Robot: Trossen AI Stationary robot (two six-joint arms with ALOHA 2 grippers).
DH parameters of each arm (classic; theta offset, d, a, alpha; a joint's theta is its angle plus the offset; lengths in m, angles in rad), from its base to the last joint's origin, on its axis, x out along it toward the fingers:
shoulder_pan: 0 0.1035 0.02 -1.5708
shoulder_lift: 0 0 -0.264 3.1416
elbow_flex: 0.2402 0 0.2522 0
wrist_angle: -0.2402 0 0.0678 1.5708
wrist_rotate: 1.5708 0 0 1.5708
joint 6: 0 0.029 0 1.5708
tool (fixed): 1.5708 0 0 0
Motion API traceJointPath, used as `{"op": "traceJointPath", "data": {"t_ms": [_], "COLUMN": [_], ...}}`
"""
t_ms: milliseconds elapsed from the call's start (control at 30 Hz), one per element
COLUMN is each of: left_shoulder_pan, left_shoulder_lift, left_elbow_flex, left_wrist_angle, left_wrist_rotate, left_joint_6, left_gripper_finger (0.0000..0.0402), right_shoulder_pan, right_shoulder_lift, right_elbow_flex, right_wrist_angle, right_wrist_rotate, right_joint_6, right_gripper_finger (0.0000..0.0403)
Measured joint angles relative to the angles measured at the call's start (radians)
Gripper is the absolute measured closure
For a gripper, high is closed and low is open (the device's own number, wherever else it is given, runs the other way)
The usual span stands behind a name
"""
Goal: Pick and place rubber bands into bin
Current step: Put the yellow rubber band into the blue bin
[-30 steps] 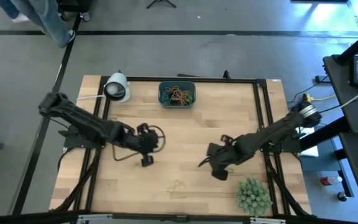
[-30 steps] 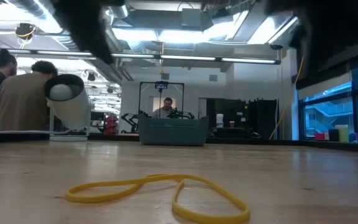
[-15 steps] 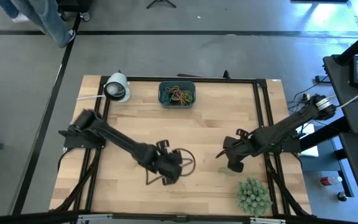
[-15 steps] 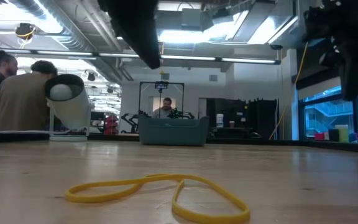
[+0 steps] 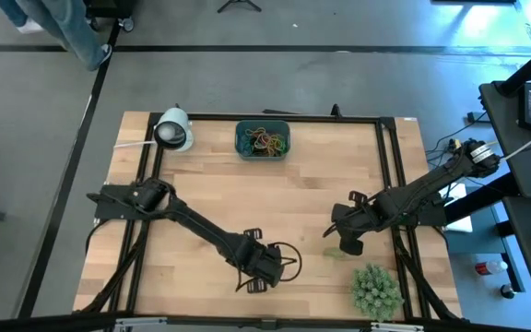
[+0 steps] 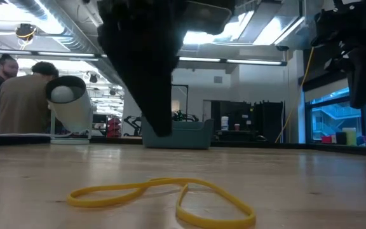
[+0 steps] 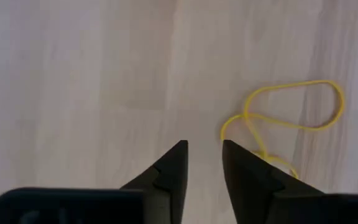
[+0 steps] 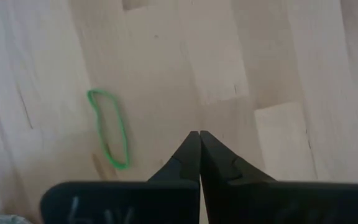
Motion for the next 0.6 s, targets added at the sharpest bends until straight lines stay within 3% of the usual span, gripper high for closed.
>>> {"op": "traceJointPath", "data": {"t_ms": [400, 500, 600], "left_shoulder_pan": [-0.01, -0.01, -0.016], "left_shoulder_lift": [0.089, 0.104, 0.106], "left_elbow_flex": [0.002, 0.006, 0.005], "left_wrist_angle": [0.066, 0.069, 0.074], "left_wrist_rotate": [0.005, 0.028, 0.041], "left_joint_6": [0.008, 0.007, 0.006], "left_gripper_finger": [0.0302, 0.0324, 0.0374], "right_shoulder_pan": [0.0, 0.0, 0.0], "right_shoulder_lift": [0.0, 0.0, 0.001], "right_elbow_flex": [0.0, 0.0, 0.0], "right_wrist_angle": [0.02, 0.02, 0.03], "right_wrist_rotate": [0.0, 0.0, 0.0], "right_joint_6": [0.01, 0.028, 0.028], "right_gripper_finger": [0.0402, 0.0402, 0.0402]}}
